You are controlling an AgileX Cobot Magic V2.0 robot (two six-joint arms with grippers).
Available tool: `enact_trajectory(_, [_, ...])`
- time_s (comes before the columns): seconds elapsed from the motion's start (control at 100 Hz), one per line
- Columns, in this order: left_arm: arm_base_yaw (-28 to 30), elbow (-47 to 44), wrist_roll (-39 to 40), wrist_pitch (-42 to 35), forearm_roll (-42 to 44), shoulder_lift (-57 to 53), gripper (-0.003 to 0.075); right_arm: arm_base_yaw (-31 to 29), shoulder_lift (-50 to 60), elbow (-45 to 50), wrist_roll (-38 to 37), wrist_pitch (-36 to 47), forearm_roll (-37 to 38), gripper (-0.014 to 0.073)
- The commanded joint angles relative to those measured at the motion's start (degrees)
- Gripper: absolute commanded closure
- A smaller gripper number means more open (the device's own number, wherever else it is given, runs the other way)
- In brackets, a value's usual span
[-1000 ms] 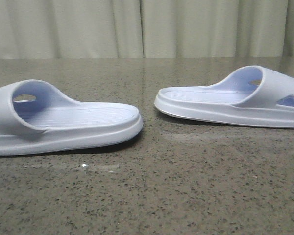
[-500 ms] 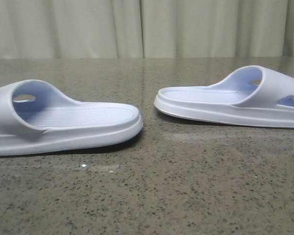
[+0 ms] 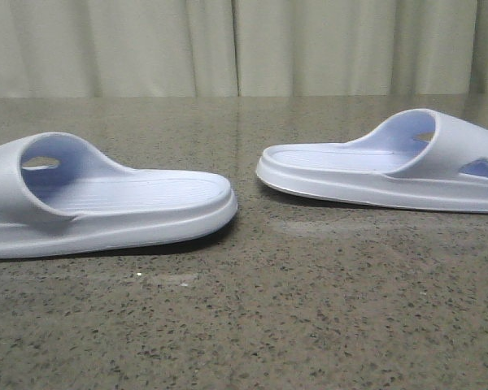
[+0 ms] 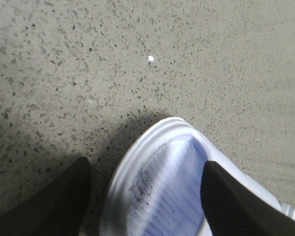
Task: Insert blue slippers together front up
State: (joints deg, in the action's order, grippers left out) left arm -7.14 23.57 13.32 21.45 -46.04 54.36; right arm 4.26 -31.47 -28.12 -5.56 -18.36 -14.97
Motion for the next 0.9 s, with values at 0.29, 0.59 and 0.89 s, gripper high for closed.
enact_trajectory(0.29, [-3.8,1.5,-4.6,-0.7,-5.7,5.6,0.0298,0.0,-0.7,-2.0,-0.1,4.8,-0.3,0.0211])
enact_trajectory(0.59, [-4.4,1.5,-4.7,-2.1,-2.1,6.1,0.0335,0.0,-0.7,-2.0,-0.1,4.8,-0.3,0.0211])
enact_trajectory(0.89, [-4.4,1.5,-4.9,-2.4,-0.3,6.1,0.0703,0.0,-0.7,-2.0,-0.1,4.8,-0.3,0.0211])
